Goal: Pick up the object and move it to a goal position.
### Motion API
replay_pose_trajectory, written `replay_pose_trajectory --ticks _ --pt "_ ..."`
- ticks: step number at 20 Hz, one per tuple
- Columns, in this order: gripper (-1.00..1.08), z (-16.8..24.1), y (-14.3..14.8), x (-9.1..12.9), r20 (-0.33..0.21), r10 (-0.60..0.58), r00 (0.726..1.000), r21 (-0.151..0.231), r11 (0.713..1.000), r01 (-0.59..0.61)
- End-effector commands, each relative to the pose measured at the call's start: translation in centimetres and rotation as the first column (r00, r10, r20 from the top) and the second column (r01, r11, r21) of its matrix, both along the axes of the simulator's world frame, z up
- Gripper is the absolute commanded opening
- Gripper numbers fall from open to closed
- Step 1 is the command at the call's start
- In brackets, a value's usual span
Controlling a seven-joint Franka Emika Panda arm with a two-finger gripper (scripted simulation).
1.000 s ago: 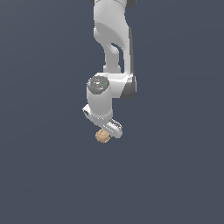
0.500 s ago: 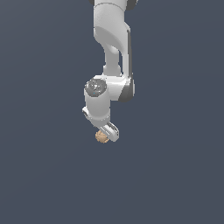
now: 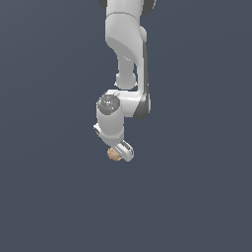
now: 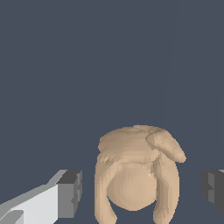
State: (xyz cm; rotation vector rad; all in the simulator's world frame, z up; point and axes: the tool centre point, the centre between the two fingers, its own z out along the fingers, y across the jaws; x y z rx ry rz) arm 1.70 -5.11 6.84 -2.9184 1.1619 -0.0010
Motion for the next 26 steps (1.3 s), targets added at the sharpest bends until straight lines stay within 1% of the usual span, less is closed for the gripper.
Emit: replay_pose_trajectory --ticks 1,4,8,9,20,26 --pt "1.00 -1.4 0.0 -0.1 -0.001 -0.002 1.000 0.000 1.000 0.002" --pt "1.00 -2.5 0.0 -0.1 -0.001 -0.002 1.000 0.000 1.000 0.002" --pt "1.00 -2.9 0.0 0.0 -0.001 -0.003 1.000 0.000 1.000 0.003" --pt "-1.00 -2.9 0.0 0.0 -0.001 -0.003 1.000 0.000 1.000 0.003" --pt "-1.00 -2.8 0.1 0.0 -0.001 -0.002 1.000 0.000 1.000 0.002" --pt "-1.00 -1.1 0.6 0.4 -0.001 -0.002 1.000 0.000 1.000 0.002"
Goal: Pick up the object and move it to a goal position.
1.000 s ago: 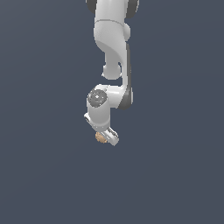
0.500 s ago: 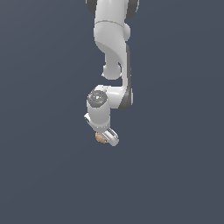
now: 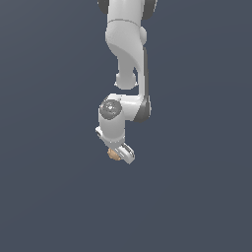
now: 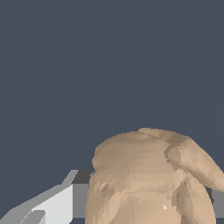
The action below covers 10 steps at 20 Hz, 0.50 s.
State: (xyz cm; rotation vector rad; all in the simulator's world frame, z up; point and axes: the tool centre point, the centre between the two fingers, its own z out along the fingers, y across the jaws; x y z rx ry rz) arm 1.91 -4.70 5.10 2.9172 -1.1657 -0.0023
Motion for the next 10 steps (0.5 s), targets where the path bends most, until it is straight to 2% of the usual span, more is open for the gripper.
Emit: replay_pose_trajectory --ticks 1,10 --pt "-1.00 1.1 0.4 0.3 0.001 0.001 1.000 0.000 1.000 -0.001" --pt "-1.00 8.3 2.7 1.8 0.001 -0.001 1.000 -0.001 1.000 0.001"
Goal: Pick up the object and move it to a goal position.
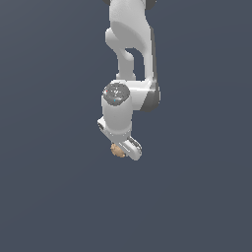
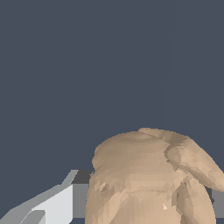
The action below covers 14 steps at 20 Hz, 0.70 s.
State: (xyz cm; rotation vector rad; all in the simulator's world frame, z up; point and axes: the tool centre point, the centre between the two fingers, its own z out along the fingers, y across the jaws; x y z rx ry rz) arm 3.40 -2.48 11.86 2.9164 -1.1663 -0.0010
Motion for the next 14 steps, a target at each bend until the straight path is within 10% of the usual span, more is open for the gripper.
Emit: replay_pose_trajectory --ticks 1,14 --pt "-1.00 2.5 0.8 0.5 0.001 0.000 1.000 -0.001 1.000 0.000" --pt "-1.00 16.0 5.3 3.7 0.001 -0.001 1.000 -0.002 1.000 0.001"
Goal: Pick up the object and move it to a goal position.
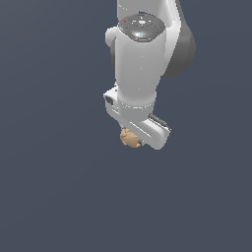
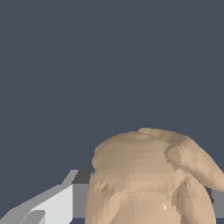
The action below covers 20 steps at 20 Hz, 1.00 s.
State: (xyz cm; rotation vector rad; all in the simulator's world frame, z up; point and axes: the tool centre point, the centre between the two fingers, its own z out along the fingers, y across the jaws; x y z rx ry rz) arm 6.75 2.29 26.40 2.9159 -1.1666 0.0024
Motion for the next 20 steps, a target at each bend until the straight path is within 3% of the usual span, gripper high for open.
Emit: replay_pose_trajectory --ticks 1,11,20 --pt "-1.00 2.4 0.8 0.5 -0.001 0.000 1.000 0.000 1.000 0.000" --pt "-1.00 9.4 3.2 2.4 -0.001 0.000 1.000 0.000 1.000 0.000" --pt "-1.00 13.0 4.4 3.5 -0.001 0.001 1.000 0.001 1.000 -0.001"
